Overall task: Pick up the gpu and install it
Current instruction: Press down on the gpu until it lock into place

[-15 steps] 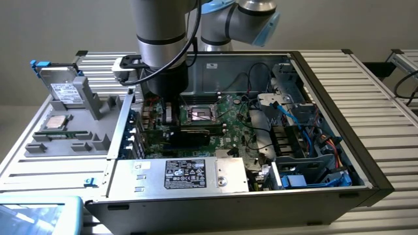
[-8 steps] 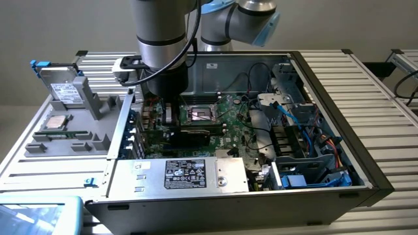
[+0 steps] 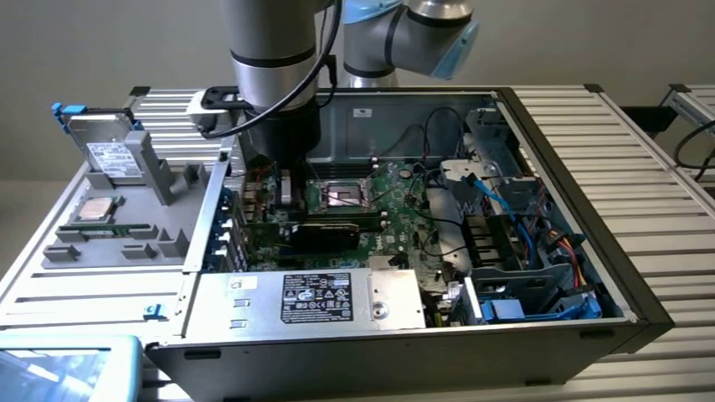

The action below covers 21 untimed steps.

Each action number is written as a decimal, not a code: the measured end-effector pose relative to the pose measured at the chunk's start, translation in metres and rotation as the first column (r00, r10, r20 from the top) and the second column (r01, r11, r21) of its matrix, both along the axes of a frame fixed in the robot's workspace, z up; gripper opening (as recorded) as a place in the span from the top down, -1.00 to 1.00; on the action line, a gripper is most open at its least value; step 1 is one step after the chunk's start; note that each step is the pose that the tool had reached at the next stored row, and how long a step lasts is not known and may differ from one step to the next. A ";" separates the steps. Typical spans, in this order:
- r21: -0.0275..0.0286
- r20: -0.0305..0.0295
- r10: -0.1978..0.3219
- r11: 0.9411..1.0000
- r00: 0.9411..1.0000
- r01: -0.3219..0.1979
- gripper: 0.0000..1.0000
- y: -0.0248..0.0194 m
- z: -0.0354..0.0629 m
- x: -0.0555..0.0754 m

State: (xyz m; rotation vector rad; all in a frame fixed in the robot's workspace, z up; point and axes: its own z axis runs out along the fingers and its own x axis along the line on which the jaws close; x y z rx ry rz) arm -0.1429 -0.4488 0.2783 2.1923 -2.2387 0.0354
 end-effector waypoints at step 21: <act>0.050 -0.014 -0.016 0.999 1.000 0.017 0.76 -0.0096 -0.0109 -0.014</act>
